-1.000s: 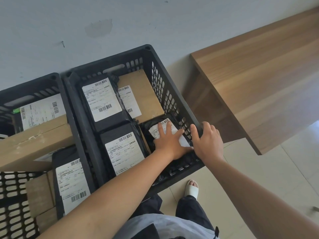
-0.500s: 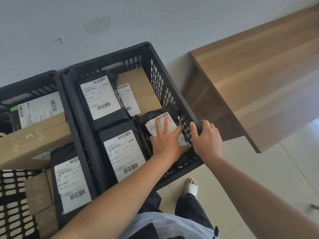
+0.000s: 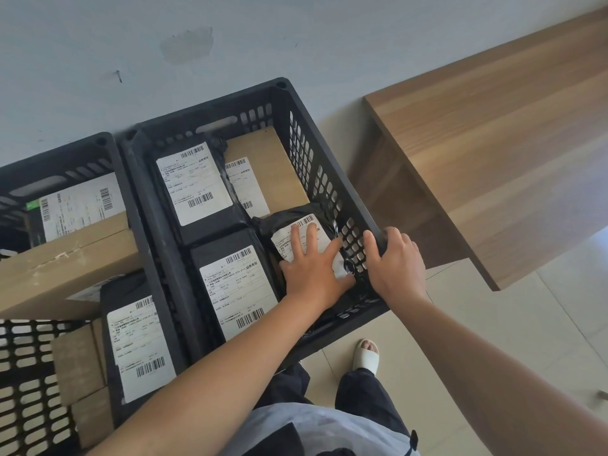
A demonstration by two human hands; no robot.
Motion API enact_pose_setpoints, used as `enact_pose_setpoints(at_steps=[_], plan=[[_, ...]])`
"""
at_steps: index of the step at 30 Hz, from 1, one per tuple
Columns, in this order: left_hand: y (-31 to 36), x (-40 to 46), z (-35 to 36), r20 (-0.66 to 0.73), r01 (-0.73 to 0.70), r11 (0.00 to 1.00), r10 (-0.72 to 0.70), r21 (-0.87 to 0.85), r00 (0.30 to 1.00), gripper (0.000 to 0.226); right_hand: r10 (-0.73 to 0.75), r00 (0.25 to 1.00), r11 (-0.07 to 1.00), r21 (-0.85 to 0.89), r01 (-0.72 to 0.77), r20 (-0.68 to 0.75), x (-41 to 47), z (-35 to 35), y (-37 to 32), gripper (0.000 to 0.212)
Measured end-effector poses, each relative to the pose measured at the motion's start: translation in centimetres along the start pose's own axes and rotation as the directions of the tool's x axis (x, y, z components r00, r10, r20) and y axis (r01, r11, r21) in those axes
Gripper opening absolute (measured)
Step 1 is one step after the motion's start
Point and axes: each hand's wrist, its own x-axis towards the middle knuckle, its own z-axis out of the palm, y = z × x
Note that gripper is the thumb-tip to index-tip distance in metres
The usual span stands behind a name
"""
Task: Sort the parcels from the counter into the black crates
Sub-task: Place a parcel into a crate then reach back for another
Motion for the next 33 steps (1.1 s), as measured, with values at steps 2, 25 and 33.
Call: enact_pose_setpoints(at_steps=[2,25,33], plan=[[0.3,-0.1,0.1,0.004,0.005,1.000,-0.005,0.005,1.000,0.078,-0.001,1.000,1.000,0.001,0.001,0.004,0.0,0.0,0.0,0.052],[-2.6,4.0,0.9,-0.283,-0.001,0.996,0.025,0.086,0.959,0.080,0.016,1.000,1.000,0.018,-0.016,0.008,-0.1,-0.2,-0.2,0.053],[-2.8,4.0,1.2,-0.324,-0.002,0.994,0.036,0.105,0.945,0.080,0.005,1.000,1.000,0.009,-0.005,0.003,0.1,0.1,0.1,0.055]])
